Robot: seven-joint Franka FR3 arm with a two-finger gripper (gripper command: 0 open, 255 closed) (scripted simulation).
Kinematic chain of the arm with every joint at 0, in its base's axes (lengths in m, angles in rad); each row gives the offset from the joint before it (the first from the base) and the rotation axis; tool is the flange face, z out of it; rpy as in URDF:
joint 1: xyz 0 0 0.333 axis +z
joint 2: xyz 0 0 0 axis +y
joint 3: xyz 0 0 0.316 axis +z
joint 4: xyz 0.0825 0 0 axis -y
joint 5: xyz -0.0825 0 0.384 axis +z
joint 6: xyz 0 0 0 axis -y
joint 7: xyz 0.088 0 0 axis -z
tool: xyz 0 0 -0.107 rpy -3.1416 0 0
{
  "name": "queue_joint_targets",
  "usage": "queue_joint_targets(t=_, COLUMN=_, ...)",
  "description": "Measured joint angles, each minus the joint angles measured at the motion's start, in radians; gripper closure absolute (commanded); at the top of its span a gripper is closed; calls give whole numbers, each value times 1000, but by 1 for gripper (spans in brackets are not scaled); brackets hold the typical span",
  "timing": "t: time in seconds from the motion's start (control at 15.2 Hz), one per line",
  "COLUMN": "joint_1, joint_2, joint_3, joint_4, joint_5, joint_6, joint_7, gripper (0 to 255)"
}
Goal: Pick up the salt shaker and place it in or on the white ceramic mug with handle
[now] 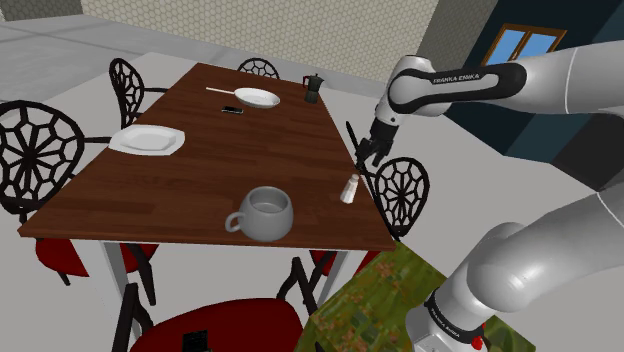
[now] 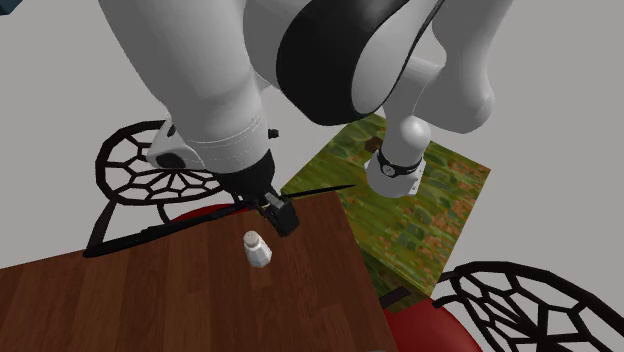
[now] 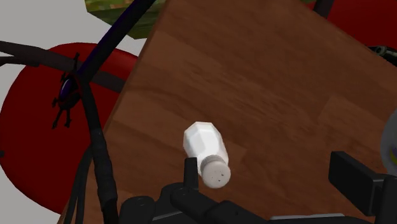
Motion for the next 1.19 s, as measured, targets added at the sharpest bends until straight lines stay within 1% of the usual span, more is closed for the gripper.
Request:
queue_joint_targets(t=0.26, joint_1=-5, joint_2=131, joint_3=-38, joint_4=26, joint_5=25, joint_6=100, joint_7=-54, gripper=0)
queue_joint_targets(t=0.73, joint_1=-1, joint_2=195, joint_3=-46, joint_4=-16, joint_5=45, joint_6=204, joint_7=-77, gripper=0)
queue_joint_targets(t=1.19, joint_1=1, joint_2=207, joint_3=-46, joint_4=-23, joint_5=50, joint_6=223, joint_7=-79, gripper=0)
